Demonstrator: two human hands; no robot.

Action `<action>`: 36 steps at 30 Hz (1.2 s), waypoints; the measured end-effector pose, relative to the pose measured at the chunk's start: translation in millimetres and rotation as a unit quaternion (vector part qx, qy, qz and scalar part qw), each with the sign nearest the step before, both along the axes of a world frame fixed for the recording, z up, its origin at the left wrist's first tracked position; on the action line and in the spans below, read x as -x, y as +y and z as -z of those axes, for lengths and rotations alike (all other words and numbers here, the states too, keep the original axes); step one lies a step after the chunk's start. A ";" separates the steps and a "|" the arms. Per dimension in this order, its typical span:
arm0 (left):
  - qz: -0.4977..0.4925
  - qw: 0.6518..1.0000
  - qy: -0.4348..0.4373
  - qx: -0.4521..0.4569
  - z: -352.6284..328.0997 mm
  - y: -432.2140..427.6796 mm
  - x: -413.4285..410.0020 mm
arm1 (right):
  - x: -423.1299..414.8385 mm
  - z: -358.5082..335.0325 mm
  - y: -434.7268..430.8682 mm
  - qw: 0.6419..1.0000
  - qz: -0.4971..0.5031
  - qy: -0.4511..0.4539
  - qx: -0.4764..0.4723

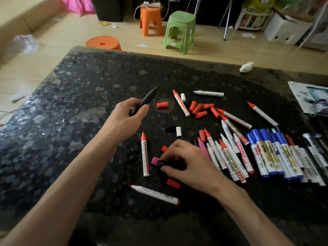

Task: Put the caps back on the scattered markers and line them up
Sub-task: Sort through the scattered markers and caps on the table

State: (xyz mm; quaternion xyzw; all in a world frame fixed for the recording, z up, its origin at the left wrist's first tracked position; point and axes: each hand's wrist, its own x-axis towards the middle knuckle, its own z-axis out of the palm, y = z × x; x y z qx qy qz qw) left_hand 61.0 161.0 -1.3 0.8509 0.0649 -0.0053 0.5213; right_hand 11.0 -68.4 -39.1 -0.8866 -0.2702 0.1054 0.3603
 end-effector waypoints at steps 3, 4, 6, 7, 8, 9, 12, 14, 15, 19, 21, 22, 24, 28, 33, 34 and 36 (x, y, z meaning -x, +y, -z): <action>0.088 0.996 -0.020 -0.023 -2.0 -2.2 3.3 | -2.1 -10.7 -19.0 0.989 0.085 0.060 -0.108; 0.129 0.990 -0.028 -0.042 -2.0 -5.4 5.1 | -4.2 -13.5 -25.3 0.982 0.113 0.071 -0.134; 0.198 0.977 -0.034 -0.075 0.1 -12.8 8.4 | -10.2 -18.6 -38.6 0.972 0.164 0.046 -0.161; 0.221 0.971 -0.032 -0.083 1.8 -16.6 9.9 | -12.3 -21.1 -45.7 0.968 0.185 0.032 -0.167; 0.237 0.967 -0.031 -0.090 3.5 -20.2 10.9 | -13.5 -24.5 -52.4 0.963 0.204 0.025 -0.174; 0.247 0.964 -0.031 -0.096 5.0 -23.2 11.9 | -13.8 -27.8 -58.3 0.959 0.219 0.021 -0.181; 0.265 0.959 -0.028 -0.099 6.7 -30.9 14.4 | -9.2 -31.4 -68.8 0.948 0.250 0.013 -0.199; 0.269 0.958 -0.023 -0.096 5.2 -32.9 15.5 | -4.4 -29.3 -70.4 0.942 0.262 0.013 -0.211; 0.273 0.957 -0.023 -0.096 5.6 -32.8 15.6 | -2.3 -28.4 -71.1 0.940 0.264 0.020 -0.214; 0.283 0.954 -0.021 -0.095 8.5 -33.2 15.0 | 2.3 -27.7 -74.5 0.944 0.250 0.036 -0.213; 0.279 0.955 -0.021 -0.100 9.6 -33.9 14.7 | 2.8 -29.3 -75.0 0.945 0.244 0.040 -0.215; 0.277 0.955 -0.020 -0.102 10.0 -34.1 14.9 | 2.9 -30.1 -74.7 0.946 0.239 0.041 -0.214; 0.275 0.956 -0.022 -0.100 10.9 -33.8 14.6 | 3.1 -30.3 -74.3 0.946 0.237 0.044 -0.215; 0.266 0.958 -0.025 -0.103 11.3 -33.6 13.9 | 2.4 -27.2 -80.0 0.913 0.297 0.071 -0.272; 0.260 0.961 -0.026 -0.093 9.7 -38.3 14.7 | 1.0 -23.1 -81.5 0.922 0.280 0.100 -0.246; 0.258 0.961 -0.028 -0.093 9.7 -39.9 14.9 | 1.3 -21.6 -80.4 0.935 0.272 0.083 -0.212; 0.255 0.962 -0.030 -0.093 10.4 -42.5 15.3 | 1.9 -17.5 -79.4 0.954 0.252 0.053 -0.156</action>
